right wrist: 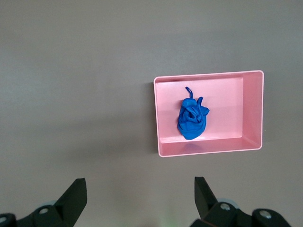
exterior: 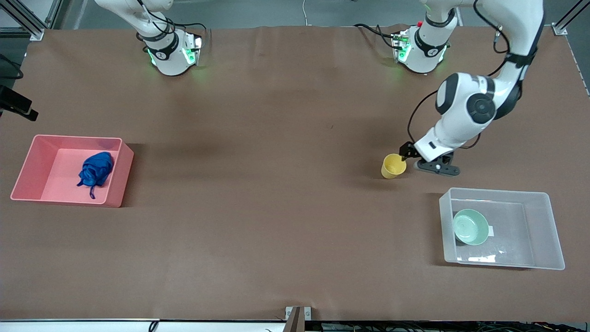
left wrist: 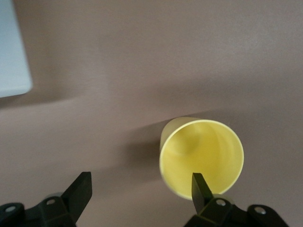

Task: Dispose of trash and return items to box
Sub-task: 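Move the left gripper to the yellow cup and grasp it, then carry the yellow cup with the left gripper into the green bowl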

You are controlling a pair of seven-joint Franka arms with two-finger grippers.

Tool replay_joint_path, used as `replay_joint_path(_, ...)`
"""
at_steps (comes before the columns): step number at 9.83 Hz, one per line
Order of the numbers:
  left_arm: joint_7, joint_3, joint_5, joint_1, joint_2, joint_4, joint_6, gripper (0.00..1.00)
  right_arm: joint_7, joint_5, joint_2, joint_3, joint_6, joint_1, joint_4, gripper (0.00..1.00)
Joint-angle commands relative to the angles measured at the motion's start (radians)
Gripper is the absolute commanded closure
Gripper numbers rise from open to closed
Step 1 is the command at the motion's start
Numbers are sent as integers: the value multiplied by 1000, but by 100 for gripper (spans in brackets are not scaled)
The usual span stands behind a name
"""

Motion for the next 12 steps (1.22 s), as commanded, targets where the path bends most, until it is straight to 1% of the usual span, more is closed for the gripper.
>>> replay_joint_path(1,-13,-10,21,3,90,-1,81,28,-47,1,-2,-16,-7,10,4,0)
replay_joint_path(2,-20,-11,20,3,104,-3,86,62,-47,1,0,-16,2,12,4,0)
replay_joint_path(3,-64,-11,21,1,109,-4,84,92,-47,2,0,-19,2,15,4,0)
replay_joint_path(4,-73,-13,21,1,113,-4,84,100,-47,2,0,-19,2,15,4,0)
replay_joint_path(6,-70,-34,21,4,81,-4,80,100,-47,5,1,-19,0,10,4,0)
replay_joint_path(8,-41,-30,21,10,34,13,40,100,-47,12,1,-19,3,10,7,0)
replay_joint_path(9,-2,-8,21,15,12,57,-7,100,-47,12,1,-19,3,9,10,0)
replay_joint_path(11,90,73,20,16,24,219,-172,100,-47,12,3,-19,3,9,11,0)
replay_joint_path(12,165,148,21,16,47,311,-234,100,-47,12,3,-19,5,10,12,0)
